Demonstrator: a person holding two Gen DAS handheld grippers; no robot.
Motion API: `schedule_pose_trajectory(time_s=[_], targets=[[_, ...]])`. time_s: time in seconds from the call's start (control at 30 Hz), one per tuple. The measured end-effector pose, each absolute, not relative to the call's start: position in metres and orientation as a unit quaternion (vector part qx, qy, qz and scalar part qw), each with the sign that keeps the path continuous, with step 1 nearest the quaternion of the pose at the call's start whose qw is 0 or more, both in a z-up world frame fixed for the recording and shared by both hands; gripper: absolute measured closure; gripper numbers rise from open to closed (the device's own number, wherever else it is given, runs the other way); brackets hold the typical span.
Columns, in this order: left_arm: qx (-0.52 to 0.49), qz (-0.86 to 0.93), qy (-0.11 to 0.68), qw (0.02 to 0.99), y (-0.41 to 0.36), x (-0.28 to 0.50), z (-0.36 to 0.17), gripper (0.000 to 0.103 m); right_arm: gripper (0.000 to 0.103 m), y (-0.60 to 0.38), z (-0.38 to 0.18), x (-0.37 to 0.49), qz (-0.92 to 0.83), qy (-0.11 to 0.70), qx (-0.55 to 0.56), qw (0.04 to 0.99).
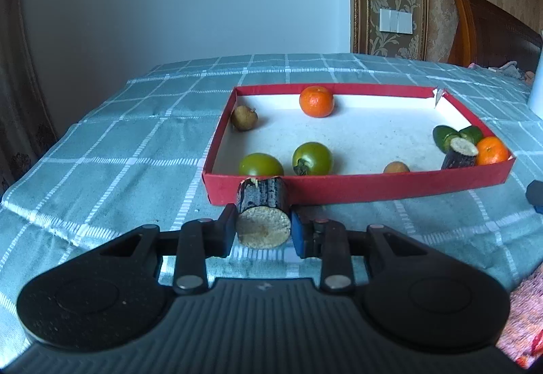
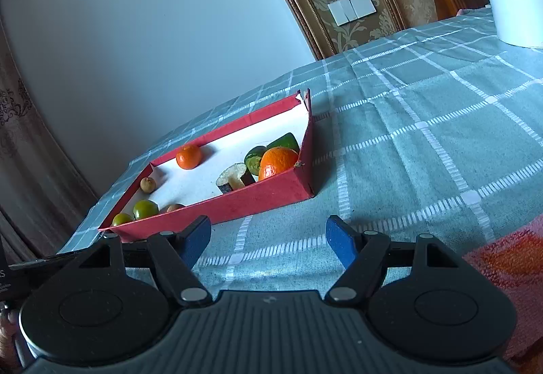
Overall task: Organize fruits
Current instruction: 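Carry the cylinder piece into the red tray and open the left gripper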
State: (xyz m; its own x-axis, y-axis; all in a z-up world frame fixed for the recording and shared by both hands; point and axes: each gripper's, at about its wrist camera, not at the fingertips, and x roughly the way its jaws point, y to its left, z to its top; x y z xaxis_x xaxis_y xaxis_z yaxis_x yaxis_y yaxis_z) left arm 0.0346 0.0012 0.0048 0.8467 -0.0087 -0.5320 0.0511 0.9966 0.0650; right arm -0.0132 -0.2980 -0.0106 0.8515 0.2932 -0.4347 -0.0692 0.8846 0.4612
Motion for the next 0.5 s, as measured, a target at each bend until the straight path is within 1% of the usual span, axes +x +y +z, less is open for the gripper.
schedule_pose_trajectory(time_s=[0.27,0.5], targets=[[0.056,-0.013,0.229,0.972,-0.010,0.046,0.042,0.073,0.028,-0.298,-0.012,-0.014,0.097,0.254,0.222,0.936],[0.058,0.001,0.233,0.971,-0.012,0.082,0.043,0.073,0.028,-0.298,-0.011,-0.014,0.097,0.254,0.222,0.936]])
